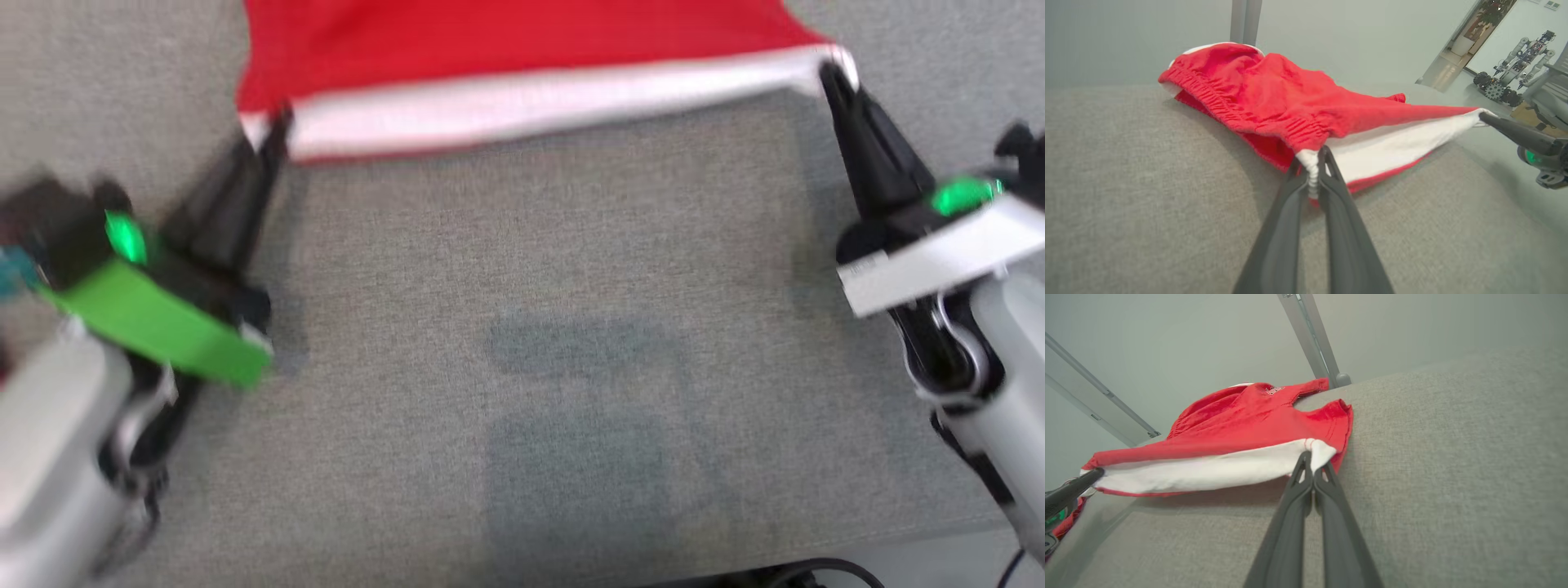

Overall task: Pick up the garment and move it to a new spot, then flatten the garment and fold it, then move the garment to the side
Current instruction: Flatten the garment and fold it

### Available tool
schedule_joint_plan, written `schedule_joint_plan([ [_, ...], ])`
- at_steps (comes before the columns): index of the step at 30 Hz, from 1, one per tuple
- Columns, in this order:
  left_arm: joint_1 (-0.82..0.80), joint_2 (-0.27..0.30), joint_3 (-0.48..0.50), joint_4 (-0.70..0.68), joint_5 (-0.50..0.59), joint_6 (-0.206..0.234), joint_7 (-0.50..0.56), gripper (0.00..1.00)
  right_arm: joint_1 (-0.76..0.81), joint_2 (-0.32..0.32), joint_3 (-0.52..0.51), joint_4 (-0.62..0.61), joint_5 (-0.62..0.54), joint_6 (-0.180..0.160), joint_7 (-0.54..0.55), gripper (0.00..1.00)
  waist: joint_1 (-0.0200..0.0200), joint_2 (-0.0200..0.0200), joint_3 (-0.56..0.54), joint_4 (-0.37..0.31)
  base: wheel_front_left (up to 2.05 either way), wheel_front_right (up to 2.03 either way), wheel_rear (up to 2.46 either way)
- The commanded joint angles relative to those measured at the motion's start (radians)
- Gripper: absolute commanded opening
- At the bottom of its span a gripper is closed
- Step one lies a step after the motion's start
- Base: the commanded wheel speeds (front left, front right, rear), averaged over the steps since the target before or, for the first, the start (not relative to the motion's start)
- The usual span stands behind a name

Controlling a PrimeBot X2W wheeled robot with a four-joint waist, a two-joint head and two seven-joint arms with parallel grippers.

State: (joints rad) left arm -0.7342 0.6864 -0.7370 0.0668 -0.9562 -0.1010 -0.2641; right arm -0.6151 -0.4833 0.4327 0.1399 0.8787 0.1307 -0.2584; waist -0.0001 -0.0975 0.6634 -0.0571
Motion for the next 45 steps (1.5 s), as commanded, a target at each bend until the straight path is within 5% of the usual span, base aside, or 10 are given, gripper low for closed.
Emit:
schedule_joint_plan([
  [1, 0.040, 0.003, -0.001, -0.014, 0.005, 0.007, 0.000, 0.00, 0.034, -0.008, -0.008, -0.008, 0.016, 0.000, -0.006, 0.00, 0.0001, 0.0000, -0.093, 0.011, 0.00, 0.00, 0.00],
  [5, 0.297, 0.032, 0.015, -0.116, -0.010, 0.086, 0.000, 0.00, 0.209, -0.080, 0.007, -0.056, 0.039, 0.000, -0.006, 0.00, 0.0001, 0.0000, -0.180, 0.011, 0.00, 0.00, 0.00],
  [12, 0.671, -0.035, 0.054, -0.181, -0.023, 0.202, 0.000, 0.00, 0.516, -0.160, 0.000, -0.054, 0.079, -0.002, -0.002, 0.00, 0.0001, 0.0000, -0.301, 0.047, 0.00, 0.00, 0.00],
  [16, 0.822, -0.124, 0.066, -0.187, -0.057, 0.208, 0.000, 0.00, 0.692, -0.188, -0.036, -0.093, 0.130, -0.002, 0.003, 0.00, 0.0001, 0.0000, -0.341, 0.083, 0.00, 0.00, 0.00],
  [21, 0.890, -0.163, 0.083, -0.213, -0.086, 0.203, 0.000, 0.00, 0.773, -0.220, -0.118, -0.196, 0.163, -0.002, 0.011, 0.00, 0.0001, 0.0000, -0.342, 0.111, 0.00, 0.00, 0.00],
  [29, 0.670, -0.200, 0.123, -0.248, -0.134, 0.216, 0.116, 0.00, 0.476, -0.170, -0.168, -0.222, 0.120, -0.001, 0.146, 0.00, 0.0001, 0.0000, -0.218, 0.169, 0.00, 0.00, 0.00],
  [34, 0.349, -0.343, 0.141, -0.095, -0.176, 0.253, 0.232, 0.00, 0.133, -0.097, -0.140, -0.033, 0.066, 0.000, 0.242, 0.00, 0.0001, 0.0000, -0.140, 0.269, 0.00, 0.00, 0.00],
  [45, 0.172, -0.487, 0.109, 0.175, -0.180, 0.233, 0.246, 0.00, -0.181, -0.043, -0.020, 0.267, -0.004, 0.000, 0.246, 0.00, 0.0001, 0.0000, -0.124, 0.348, 0.00, 0.00, 0.00],
])
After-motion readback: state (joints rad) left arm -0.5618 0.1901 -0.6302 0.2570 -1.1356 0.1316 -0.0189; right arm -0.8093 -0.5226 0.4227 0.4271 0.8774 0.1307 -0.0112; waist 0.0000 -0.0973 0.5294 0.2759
